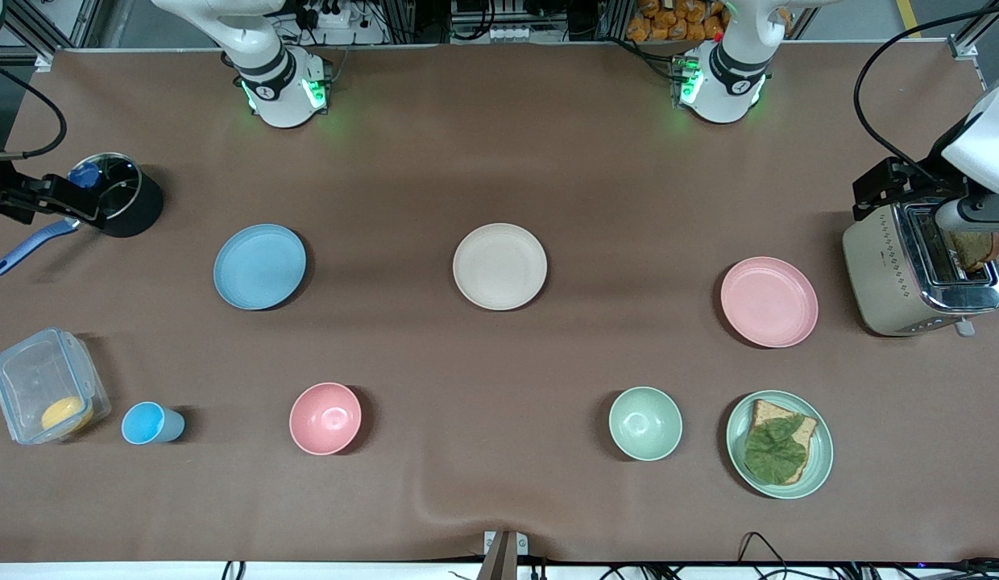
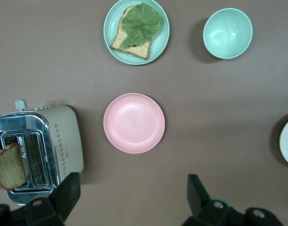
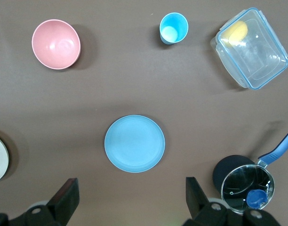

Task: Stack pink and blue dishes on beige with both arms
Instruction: 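Reach the left gripper to the pink plate while the right gripper reaches blue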

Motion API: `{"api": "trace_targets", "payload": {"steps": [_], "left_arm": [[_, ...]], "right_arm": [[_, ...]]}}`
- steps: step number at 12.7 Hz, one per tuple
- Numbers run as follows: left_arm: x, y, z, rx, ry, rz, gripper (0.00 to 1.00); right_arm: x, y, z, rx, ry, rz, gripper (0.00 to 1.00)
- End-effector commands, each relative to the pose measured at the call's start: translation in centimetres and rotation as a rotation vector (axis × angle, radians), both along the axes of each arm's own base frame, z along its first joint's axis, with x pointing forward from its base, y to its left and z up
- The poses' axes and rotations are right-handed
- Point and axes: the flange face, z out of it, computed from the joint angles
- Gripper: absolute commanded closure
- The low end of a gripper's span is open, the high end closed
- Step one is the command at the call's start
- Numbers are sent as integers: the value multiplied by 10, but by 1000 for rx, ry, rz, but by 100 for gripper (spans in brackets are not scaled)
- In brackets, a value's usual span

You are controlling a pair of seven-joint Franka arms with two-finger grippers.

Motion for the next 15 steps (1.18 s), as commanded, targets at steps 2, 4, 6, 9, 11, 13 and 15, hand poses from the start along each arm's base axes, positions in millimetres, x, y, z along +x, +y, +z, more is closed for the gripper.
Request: {"api": "trace_targets", "payload": {"steps": [2,4,6,9,11,13,15], "left_arm": [[-4,4,6,9,1,-11,0],[-2,15,3,11,7,12,0],[3,25,-9,-2,31,23,0],[20,37,-61,5,112,15,0],[26,56,-103,3,107,45,0],[26,79,-149,19,63,65,0],[21,94,-204,53,40,62,0]], "right_arm": [[-3,3,4,14,2,-14,0],[-3,3,4,14,2,-14,0],[-3,4,4,14,2,-11,0],[-3,3,4,15,2,-2,0],[-2,3,2,14,5,1,0],[-2,1,1,14,6,1,0],[4,-3,-11,15,28,-2,0]]}}
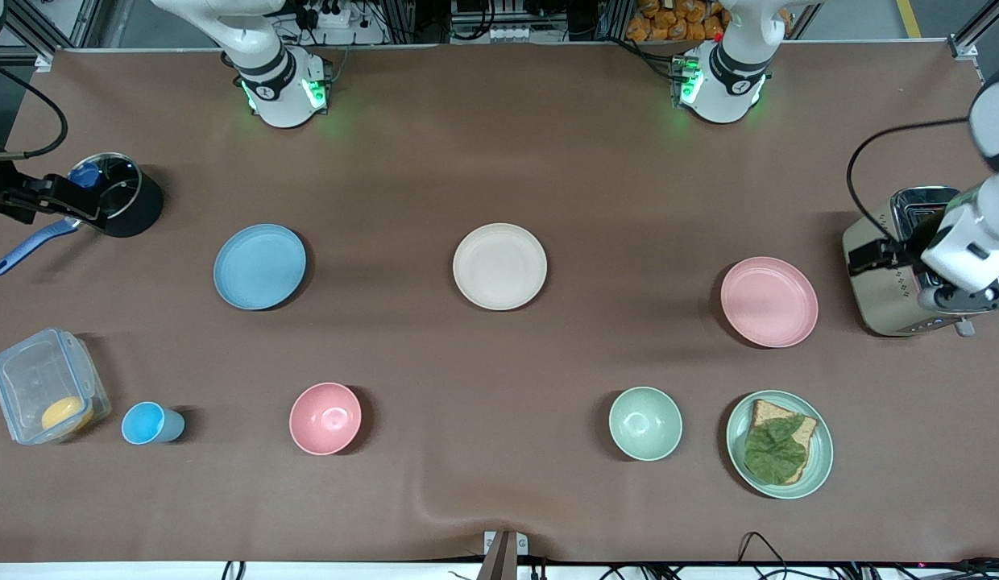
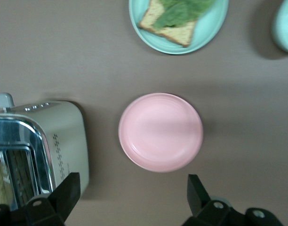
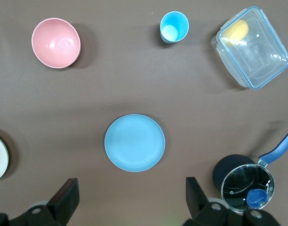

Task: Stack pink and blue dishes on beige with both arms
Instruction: 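Reach the left gripper to the pink plate while the right gripper reaches blue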

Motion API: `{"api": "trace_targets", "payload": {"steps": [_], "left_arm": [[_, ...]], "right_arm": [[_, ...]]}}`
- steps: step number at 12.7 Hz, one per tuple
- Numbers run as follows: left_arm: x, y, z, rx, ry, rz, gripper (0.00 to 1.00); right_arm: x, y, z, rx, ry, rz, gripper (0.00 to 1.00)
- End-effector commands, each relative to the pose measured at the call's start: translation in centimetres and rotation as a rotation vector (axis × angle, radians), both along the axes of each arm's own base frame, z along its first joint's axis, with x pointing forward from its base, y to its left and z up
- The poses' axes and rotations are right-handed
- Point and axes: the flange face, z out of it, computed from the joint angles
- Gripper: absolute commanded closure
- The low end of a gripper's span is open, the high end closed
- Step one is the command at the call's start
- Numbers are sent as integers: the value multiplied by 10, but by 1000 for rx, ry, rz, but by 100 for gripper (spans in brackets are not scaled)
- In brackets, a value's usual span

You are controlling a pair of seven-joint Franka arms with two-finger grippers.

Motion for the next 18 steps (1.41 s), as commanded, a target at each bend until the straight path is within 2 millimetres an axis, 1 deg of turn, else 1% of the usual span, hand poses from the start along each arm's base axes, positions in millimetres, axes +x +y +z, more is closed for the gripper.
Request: {"api": "trace_targets", "payload": {"steps": [1,2,3,4,6,7,8,9,10,11,13,14,15,16,17,18], "left_arm": [[-21,17,-72,20,-49,-5,0],[-23,24,-104,12,-64,10,0],[-26,42,-132,4,-45,38,0],[-26,48,-161,-12,-7,52,0],[-27,49,-203,-33,34,59,0],[-29,57,-218,-38,54,72,0],[-31,66,-227,-42,58,87,0],[-32,68,-238,-47,63,90,1],[-32,67,-245,-51,66,91,6],[-33,68,-248,-51,69,88,9],[-34,69,-256,-55,81,86,9],[-35,71,-260,-58,82,90,12],[-36,71,-265,-59,89,92,19],[-37,73,-266,-60,91,92,28],[-37,73,-267,-62,92,91,32],[-38,74,-271,-63,100,90,32]], "right_arm": [[5,-5,-11,15,25,-6,0],[9,-7,-22,14,49,-6,0],[13,-9,-36,16,89,-5,0],[17,-11,-53,21,134,8,0],[22,-26,-86,43,217,51,0],[23,-36,-103,54,244,58,0],[25,-41,-120,58,253,53,0],[25,-44,-139,58,251,49,0],[23,-47,-154,62,248,44,0],[22,-48,-170,76,241,40,0],[17,-49,-206,85,226,83,0],[12,-56,-226,92,214,109,0],[6,-66,-243,99,207,119,0],[1,-71,-260,105,198,146,0],[-7,-80,-277,116,187,168,0],[-15,-87,-295,153,164,177,0]]}}
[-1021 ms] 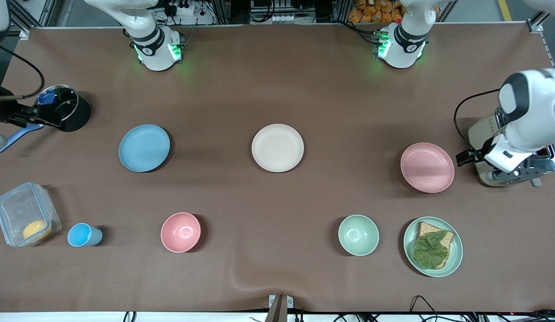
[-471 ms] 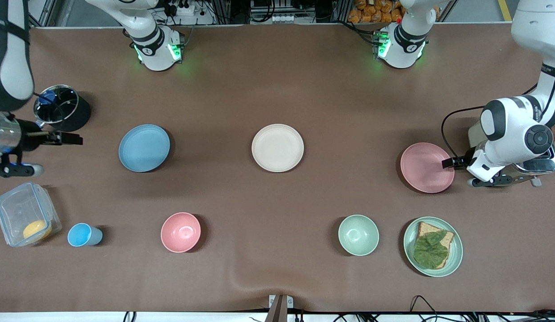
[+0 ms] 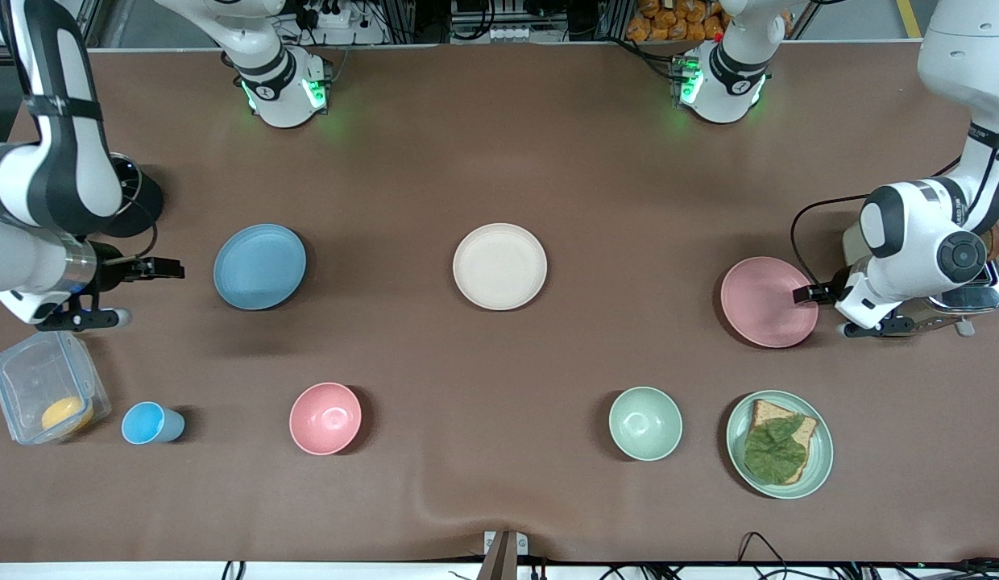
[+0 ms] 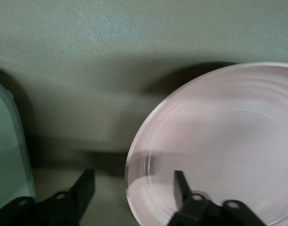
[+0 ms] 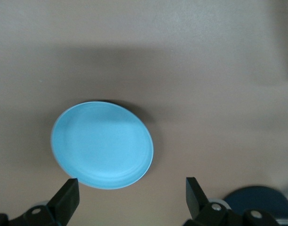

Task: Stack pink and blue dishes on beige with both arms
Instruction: 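Grasp the pink plate with the left gripper while the right gripper grasps blue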

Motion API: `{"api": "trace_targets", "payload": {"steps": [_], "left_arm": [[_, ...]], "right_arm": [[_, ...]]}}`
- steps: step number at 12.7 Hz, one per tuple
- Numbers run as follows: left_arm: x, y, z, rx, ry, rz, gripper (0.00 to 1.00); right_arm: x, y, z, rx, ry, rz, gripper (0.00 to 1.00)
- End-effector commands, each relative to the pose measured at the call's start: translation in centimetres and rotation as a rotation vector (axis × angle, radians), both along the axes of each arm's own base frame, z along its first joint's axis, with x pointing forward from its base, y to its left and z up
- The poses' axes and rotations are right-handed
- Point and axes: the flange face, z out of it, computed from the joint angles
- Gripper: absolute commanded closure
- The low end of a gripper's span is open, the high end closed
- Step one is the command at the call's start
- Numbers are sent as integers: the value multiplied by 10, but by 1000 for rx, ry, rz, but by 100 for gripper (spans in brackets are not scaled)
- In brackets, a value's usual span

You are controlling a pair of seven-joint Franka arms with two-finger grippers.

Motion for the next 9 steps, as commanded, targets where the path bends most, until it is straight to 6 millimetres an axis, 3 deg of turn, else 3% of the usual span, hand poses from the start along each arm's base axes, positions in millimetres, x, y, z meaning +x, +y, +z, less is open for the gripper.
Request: {"api": "trace_targets", "payload": {"steps": [1,3,7,9], "left_arm": [[2,6,-7,-4,-7,-11,36],[3,5,-9,-5,-5,-12,42],[5,5,-5,-1,-12,-20,100],[7,5,0,-3,-20,-18,100]], "right_arm": [[-31,-22,-40,86,-56,28,0],[-48,-30,-72,86,-93,65,0],[-64,-33,-118,97,-76,95,0],[-65,-33,-132,106,-63,94,0]]}}
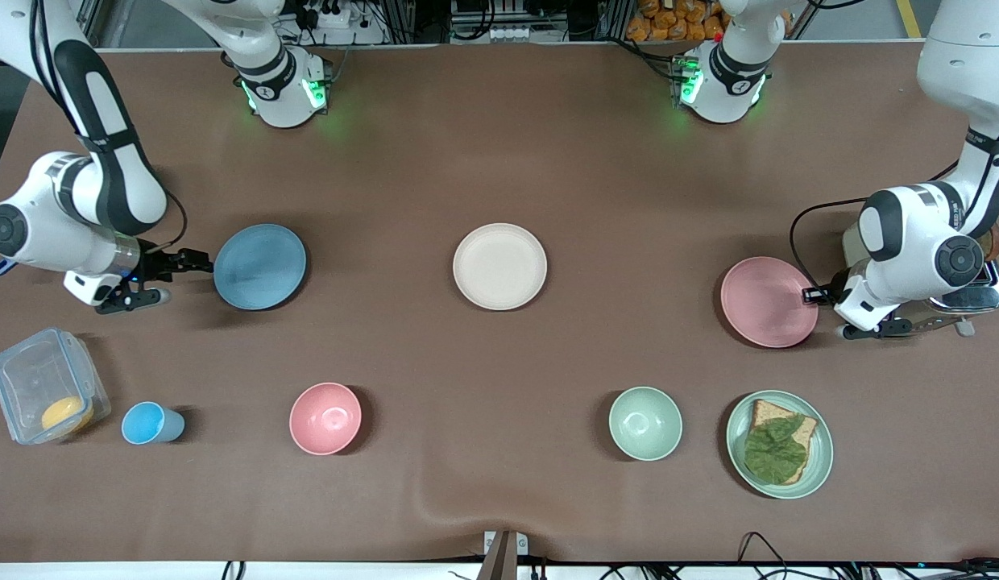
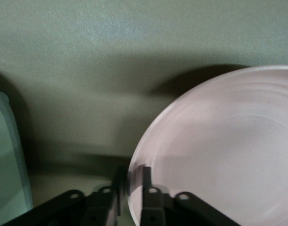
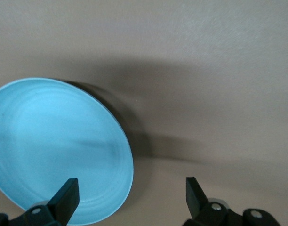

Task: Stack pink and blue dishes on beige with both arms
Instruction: 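Grasp the pink plate with the left gripper while the right gripper grasps blue, then carry the pink plate onto the beige plate with the left gripper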

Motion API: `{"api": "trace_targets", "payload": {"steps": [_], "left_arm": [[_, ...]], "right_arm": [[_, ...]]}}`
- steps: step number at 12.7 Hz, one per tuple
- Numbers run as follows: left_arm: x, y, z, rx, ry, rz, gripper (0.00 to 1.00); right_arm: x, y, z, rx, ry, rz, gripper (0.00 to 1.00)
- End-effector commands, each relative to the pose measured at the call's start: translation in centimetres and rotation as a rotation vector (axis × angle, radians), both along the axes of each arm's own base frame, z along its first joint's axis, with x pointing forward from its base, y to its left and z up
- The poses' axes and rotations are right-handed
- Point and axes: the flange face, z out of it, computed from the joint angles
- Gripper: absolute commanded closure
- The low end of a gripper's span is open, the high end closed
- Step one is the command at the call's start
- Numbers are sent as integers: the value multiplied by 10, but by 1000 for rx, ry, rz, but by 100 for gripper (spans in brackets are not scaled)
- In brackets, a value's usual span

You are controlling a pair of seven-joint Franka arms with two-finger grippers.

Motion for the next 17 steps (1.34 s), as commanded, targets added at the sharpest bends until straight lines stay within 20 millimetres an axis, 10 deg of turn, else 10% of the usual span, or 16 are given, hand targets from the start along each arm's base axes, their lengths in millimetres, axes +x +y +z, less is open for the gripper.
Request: {"api": "trace_targets", "payload": {"steps": [1,7,8,11,17], "left_arm": [[6,0,14,2,-26,-25,100],[35,-67,101,-88,-106,-171,100],[45,-85,119,-113,-105,-178,100],[63,-134,149,-137,-126,-213,100],[17,-397,151,-152,-73,-51,100]], "right_arm": [[-3,0,-21,30,10,5,0],[-7,3,-54,61,51,-29,0],[-7,4,-55,63,56,-28,13],[-8,5,-58,66,66,-33,94],[3,9,-51,102,102,-46,100]]}}
